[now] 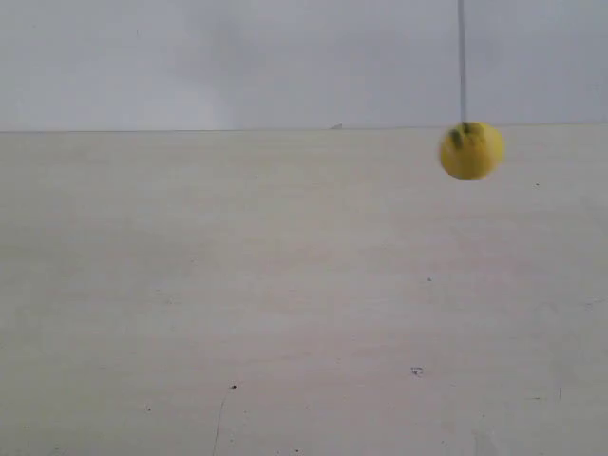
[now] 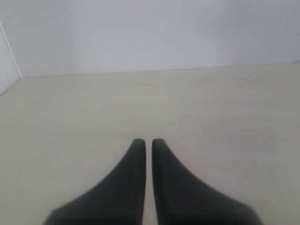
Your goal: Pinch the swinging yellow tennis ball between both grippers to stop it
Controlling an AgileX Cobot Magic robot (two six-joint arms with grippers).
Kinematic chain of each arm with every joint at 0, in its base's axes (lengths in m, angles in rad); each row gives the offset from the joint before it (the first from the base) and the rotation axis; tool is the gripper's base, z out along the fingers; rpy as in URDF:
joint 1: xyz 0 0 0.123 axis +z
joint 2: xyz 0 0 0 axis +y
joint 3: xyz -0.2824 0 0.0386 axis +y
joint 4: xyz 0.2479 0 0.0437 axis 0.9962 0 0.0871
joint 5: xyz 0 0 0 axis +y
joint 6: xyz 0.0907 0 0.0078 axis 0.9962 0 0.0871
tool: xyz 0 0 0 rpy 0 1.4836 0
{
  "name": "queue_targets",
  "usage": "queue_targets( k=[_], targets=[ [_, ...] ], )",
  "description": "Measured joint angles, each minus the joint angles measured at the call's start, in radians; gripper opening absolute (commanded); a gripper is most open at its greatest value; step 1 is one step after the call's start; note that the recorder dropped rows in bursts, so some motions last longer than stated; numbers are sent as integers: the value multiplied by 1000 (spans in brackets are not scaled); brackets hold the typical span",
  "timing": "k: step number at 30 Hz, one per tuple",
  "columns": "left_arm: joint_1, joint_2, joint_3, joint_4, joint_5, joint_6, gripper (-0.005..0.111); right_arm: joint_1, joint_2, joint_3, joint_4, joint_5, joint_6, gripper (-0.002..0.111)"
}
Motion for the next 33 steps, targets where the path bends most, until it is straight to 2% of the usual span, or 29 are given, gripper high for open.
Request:
queue_targets(
  k=[6,16,23,33],
  targets=[
    [0,0,0,-3,-64,0,5,0,0,0,-4,-67,27,0],
    [0,0,0,-139,-123,-211,5,0,0,0,12,-278,382,0],
    [0,0,0,-160,-291,-262,5,0,0,0,14,-353,547,0],
    [0,2,0,-144,-366,-273,5,0,0,0,-34,-351,579,0]
  ],
)
